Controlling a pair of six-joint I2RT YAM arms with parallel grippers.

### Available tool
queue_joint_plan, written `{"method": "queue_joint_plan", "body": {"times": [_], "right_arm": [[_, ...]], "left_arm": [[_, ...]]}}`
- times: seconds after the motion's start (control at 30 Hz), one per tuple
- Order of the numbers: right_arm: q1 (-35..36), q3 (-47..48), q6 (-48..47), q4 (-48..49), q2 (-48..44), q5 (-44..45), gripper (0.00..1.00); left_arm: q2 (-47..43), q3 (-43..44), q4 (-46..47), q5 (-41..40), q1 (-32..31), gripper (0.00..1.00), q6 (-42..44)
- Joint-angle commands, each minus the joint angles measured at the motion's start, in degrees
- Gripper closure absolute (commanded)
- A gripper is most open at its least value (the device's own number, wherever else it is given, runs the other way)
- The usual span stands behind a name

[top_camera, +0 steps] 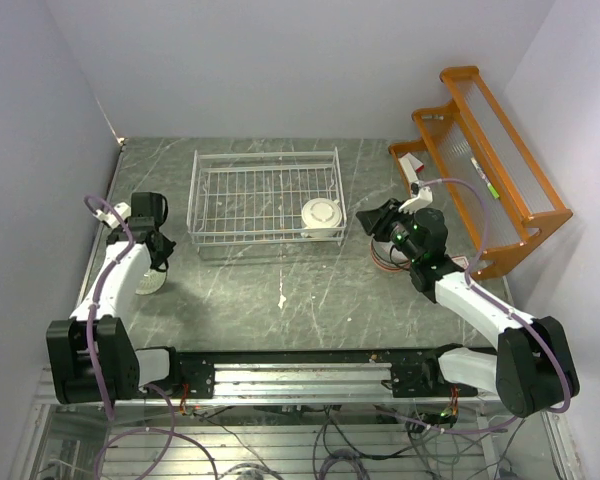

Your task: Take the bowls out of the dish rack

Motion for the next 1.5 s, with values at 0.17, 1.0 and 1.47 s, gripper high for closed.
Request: {"method": "queue_joint_plan", "body": {"times": [0.17,1.0,1.47], "right_arm": [[-0.23,-1.07,-0.26,0.46,-2.85,2.65,0.74],[-0.22,-1.07,-1.49,0.21,-2.86,2.81,0.75],[12.57,7.13,-9.49,-3.17,2.86,11.94,0.64]], "left_arm": [[9.84,2.08,0.43,1.62,1.12,0.93,-0.36],[8.05,5.63,1.67,3.93,1.21,0.4,0.67],[-15.69,-0.16,8.66,8.51,1.2,0.34,7.44]]}}
